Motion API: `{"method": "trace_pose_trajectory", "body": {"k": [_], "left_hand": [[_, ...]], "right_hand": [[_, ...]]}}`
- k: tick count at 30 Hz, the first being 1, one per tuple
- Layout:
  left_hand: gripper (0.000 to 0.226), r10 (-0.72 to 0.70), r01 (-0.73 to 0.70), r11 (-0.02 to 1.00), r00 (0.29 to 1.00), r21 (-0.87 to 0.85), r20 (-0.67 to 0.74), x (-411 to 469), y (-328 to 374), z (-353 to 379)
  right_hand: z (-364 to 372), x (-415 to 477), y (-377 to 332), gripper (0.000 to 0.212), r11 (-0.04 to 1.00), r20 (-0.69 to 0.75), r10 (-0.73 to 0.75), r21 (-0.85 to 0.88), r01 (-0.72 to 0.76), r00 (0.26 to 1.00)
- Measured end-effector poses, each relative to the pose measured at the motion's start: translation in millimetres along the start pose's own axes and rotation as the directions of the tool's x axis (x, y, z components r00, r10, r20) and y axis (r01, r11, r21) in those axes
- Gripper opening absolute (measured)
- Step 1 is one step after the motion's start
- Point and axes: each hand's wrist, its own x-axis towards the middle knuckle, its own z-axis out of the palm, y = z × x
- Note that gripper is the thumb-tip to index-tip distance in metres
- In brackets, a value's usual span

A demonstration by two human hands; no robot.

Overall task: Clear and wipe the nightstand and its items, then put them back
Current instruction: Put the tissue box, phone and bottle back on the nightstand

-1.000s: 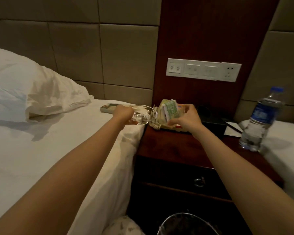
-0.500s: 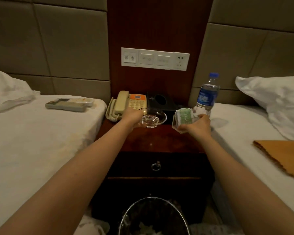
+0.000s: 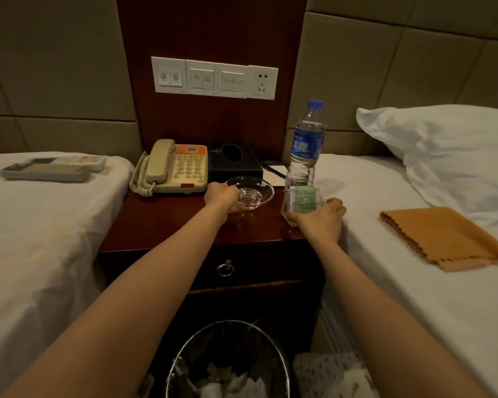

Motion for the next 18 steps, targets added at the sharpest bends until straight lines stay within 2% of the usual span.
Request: {"method": "trace_pose_trajectory", "body": {"k": [3, 12, 18], "left_hand": [[0.043, 0.006, -0.004, 0.997, 1.0, 0.082, -0.027, 2, -3, 2], [0.044, -0.039, 0.039, 0.999, 0.999, 0.013, 0.003, 7, -11, 9], [0.049, -0.089, 0.083, 0.991, 0.994, 0.1, 0.06, 4, -5, 7]], "right_hand": [[4, 2, -1, 0.096, 1.0, 0.013, -0.01, 0.006, 0.01, 1.0], [11, 4, 1, 0.095, 1.0, -0.003, -0.015, 0.023, 0.015, 1.0], [15, -1, -4, 0.096, 1.0, -0.009, 0.015, 0.01, -0.015, 1.0]]}}
